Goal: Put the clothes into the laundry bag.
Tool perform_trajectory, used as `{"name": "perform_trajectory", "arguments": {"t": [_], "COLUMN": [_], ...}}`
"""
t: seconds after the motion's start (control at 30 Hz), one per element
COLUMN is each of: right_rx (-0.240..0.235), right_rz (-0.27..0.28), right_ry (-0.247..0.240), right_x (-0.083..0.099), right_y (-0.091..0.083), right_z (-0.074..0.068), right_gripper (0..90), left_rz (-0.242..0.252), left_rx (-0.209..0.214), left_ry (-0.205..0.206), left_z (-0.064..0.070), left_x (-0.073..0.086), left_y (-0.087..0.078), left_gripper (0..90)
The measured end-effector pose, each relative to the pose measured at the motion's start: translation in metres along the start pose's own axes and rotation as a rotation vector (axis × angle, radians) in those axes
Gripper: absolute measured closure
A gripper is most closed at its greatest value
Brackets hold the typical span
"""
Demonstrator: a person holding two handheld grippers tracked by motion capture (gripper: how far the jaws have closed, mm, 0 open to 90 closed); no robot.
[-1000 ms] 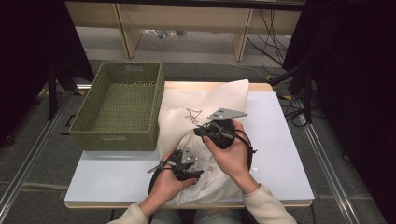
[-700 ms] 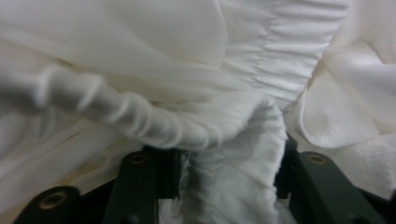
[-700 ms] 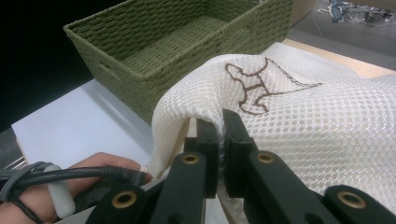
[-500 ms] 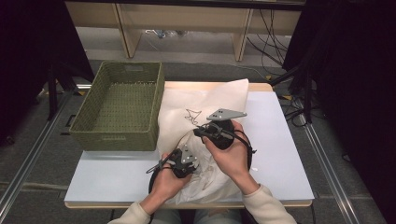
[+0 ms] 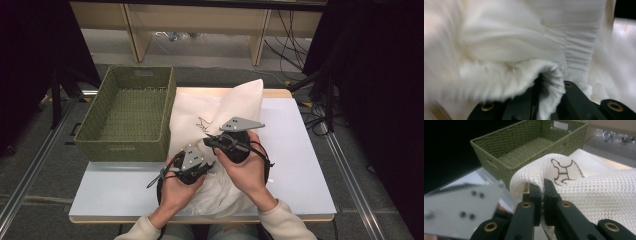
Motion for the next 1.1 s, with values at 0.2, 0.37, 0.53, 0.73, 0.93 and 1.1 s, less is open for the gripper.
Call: {"name": "perform_trajectory", "arguments": {"t": [0.2,0.37,0.53,0.73,0.93,1.1], "right_rx": [0.004,0.019,0.027,0.04,0.022,0.028], "right_rz": [0.005,-0.046,-0.055,-0.055,-0.055,-0.062], "right_ry": [0.031,0.044,0.068,0.051,0.073,0.071], "right_x": [0.0,0.011,0.013,0.013,0.013,0.014], "right_y": [-0.002,0.013,0.014,0.014,0.015,0.014], "right_z": [0.007,0.021,0.024,0.026,0.024,0.025], "right_gripper": [88.1,88.1,88.0,88.0,88.0,88.0], "left_rz": [-0.036,-0.108,-0.105,-0.13,-0.126,-0.126], "left_rx": [-0.056,-0.074,-0.039,-0.003,0.043,0.05], "left_ry": [-0.003,0.023,0.02,0.034,-0.005,0.028], "left_z": [-0.014,-0.019,-0.014,-0.007,-0.002,-0.001], "left_x": [0.009,0.029,0.027,0.027,0.025,0.024], "left_y": [0.027,0.048,0.038,0.014,-0.007,-0.025], "left_gripper": [83.5,78.8,62.3,42.1,35.7,32.0]}}
Point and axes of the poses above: each handheld gripper's, and its own axes: y roughly forward along the jaws, x roughly out of its underside, z roughly to its right, the point moved 9 cm from there along y, roughly forward along the jaws, and after that the axes turned 8 degrees about -z, right-handed, at the moved point
